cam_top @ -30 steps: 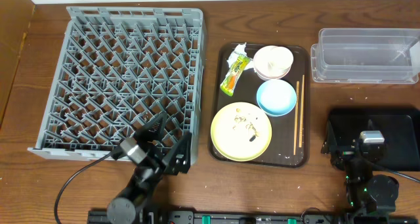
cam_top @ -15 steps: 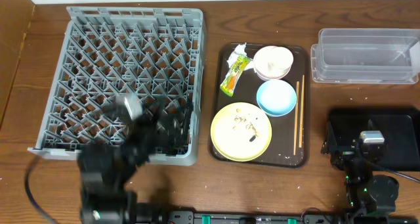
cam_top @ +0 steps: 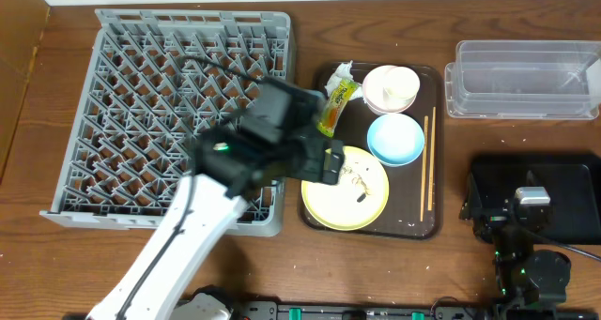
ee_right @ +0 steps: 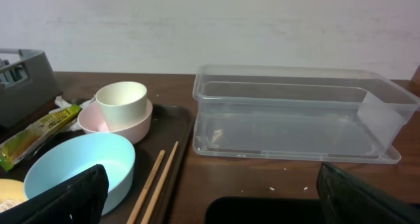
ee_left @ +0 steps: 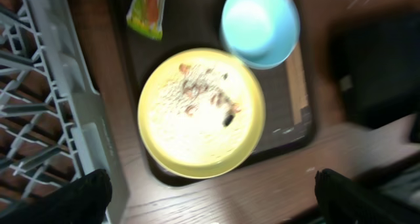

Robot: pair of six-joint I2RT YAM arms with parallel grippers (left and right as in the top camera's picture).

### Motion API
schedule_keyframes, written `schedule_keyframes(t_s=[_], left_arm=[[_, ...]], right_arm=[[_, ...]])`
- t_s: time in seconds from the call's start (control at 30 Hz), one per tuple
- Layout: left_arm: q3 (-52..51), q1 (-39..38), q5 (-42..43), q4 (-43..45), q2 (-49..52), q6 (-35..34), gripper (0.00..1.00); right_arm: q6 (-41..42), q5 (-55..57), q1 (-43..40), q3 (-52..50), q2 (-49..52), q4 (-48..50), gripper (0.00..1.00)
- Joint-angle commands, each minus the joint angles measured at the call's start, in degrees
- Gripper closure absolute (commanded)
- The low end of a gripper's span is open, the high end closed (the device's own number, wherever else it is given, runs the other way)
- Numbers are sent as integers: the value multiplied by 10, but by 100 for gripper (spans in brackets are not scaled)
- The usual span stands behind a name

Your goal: Sort waste into correct bins and load items into the dishwasher

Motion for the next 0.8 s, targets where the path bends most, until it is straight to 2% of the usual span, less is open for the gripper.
schedule_keyframes(t_s=[0.0, 0.2, 0.33, 0.77], left_arm=[[14, -42, -63, 8, 30, 17, 0], [14, -72, -18, 16, 61, 16, 0], [14, -84, 62, 43, 69, 17, 0], [11, -98, 56, 207, 127, 17, 0]], right_arm=[[-6, 1, -3, -1, -3, -2, 1], [-6, 1, -3, -1, -3, -2, 1], [-6, 1, -3, -1, -3, -2, 1], [-6, 1, -3, -1, -3, -2, 1]])
